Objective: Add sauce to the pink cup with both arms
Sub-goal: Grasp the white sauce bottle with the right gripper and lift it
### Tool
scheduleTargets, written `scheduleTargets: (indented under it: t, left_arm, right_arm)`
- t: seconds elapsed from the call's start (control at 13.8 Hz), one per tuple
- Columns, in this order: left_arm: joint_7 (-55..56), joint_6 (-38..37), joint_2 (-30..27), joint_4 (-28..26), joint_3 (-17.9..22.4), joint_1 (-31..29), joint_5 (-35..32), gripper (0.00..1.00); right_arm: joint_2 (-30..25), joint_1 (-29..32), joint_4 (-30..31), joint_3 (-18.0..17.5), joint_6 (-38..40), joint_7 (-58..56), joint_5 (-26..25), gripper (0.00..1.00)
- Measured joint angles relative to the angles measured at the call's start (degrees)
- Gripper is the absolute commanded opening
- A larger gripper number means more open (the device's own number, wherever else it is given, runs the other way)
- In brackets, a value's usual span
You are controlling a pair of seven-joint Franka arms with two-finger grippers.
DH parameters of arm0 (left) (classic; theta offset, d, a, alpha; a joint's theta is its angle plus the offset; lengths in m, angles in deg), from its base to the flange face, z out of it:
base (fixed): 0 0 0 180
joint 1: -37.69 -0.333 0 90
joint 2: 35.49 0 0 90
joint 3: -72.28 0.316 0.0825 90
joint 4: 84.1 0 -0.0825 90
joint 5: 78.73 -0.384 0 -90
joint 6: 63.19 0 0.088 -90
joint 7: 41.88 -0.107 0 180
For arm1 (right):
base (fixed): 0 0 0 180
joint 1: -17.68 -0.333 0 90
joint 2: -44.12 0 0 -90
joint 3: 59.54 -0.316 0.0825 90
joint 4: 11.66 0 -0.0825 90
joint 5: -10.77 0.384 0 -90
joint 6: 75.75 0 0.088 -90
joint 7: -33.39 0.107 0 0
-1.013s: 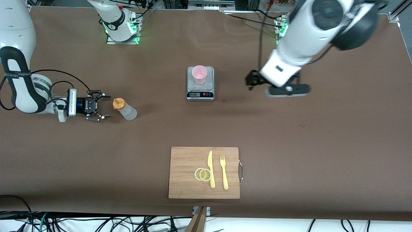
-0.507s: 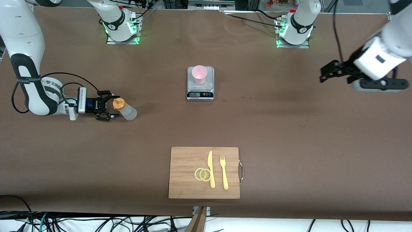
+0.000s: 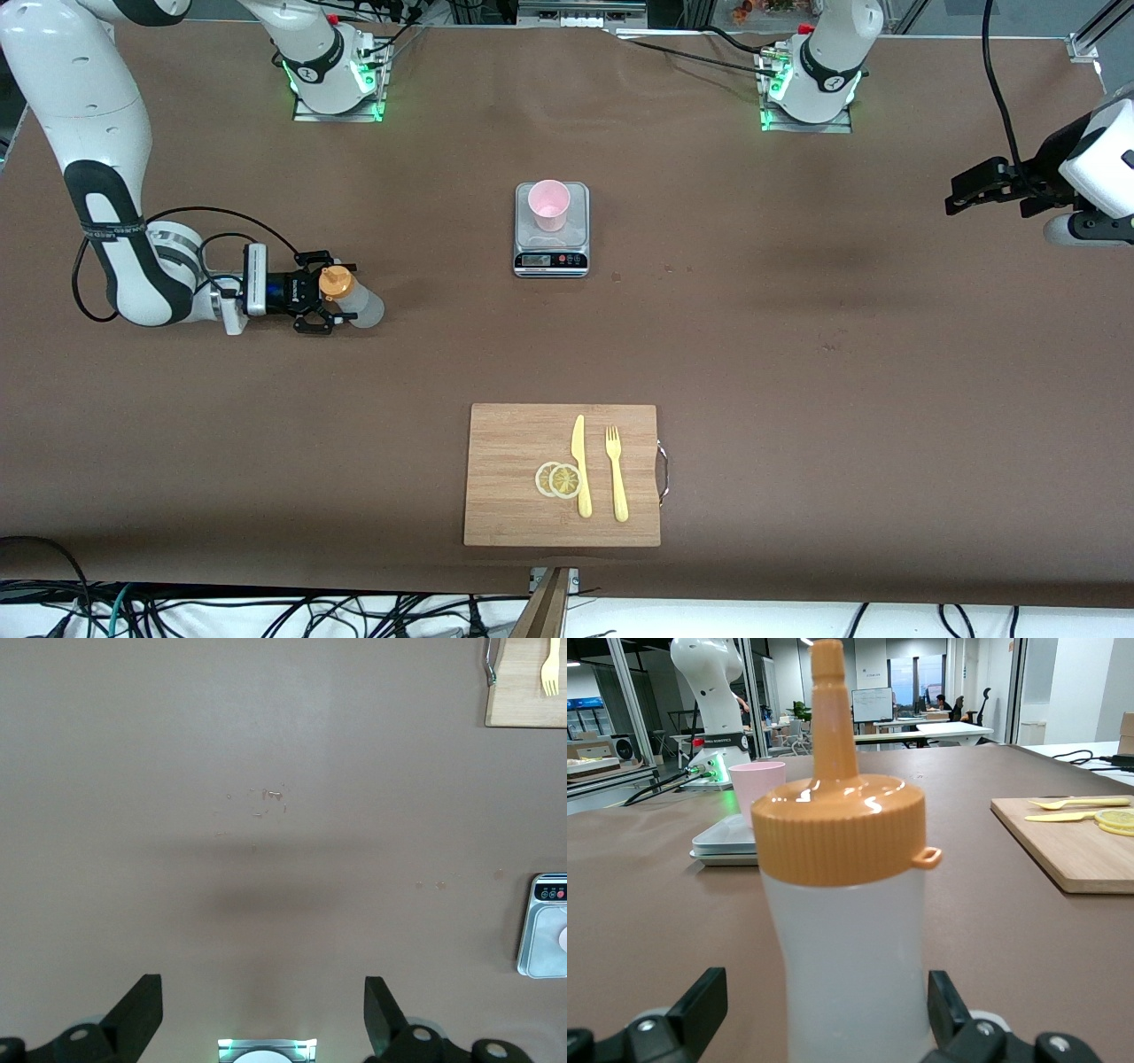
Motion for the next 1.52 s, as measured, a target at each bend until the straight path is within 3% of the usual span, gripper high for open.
scheduleTargets:
  t: [0.43,0.51,0.58,0.8,1.01,1.16,1.52]
  left_arm:
    - [0.0,0.0,0.4,0.0,-0.9,0.4,0.0,1.0]
    - [0.0,0.0,0.4,0.0,-0.9,0.4,0.0,1.0]
    - [0.0,0.0,0.4,0.0,-0.9,0.4,0.0,1.0]
    - [0.0,0.1,0.8,0.3,-0.9,0.4,0.0,1.0]
    - [0.0,0.2,1.6,1.2,-0.9,0.4,0.0,1.0]
    - [0.0,0.2,2.0,2.1,-0.9,0.4,0.0,1.0]
    - [0.0,0.2,2.6,3.1,-0.9,0.4,0.0,1.0]
  right_arm:
    - [0.0,-0.2,-1.0,-0.6,0.0,0.4,0.0,0.92]
    - [0.0,-0.3,-1.1,-0.8,0.0,0.5,0.0,0.77]
    - [0.0,-0.4,-1.3,-1.0,0.0,0.6,0.0,0.74]
    - [0.0,-0.7,-1.9,-1.1,-0.1,1.2,0.0,0.37]
    - [0.0,-1.4,-2.6,-1.1,-0.4,3.0,0.0,0.14]
    - [0.0,-2.1,-3.0,-1.1,-0.6,5.6,-0.5,0.11]
    - [0.0,-4.3,-7.8,-1.2,-0.5,16.4,-8.5,0.05]
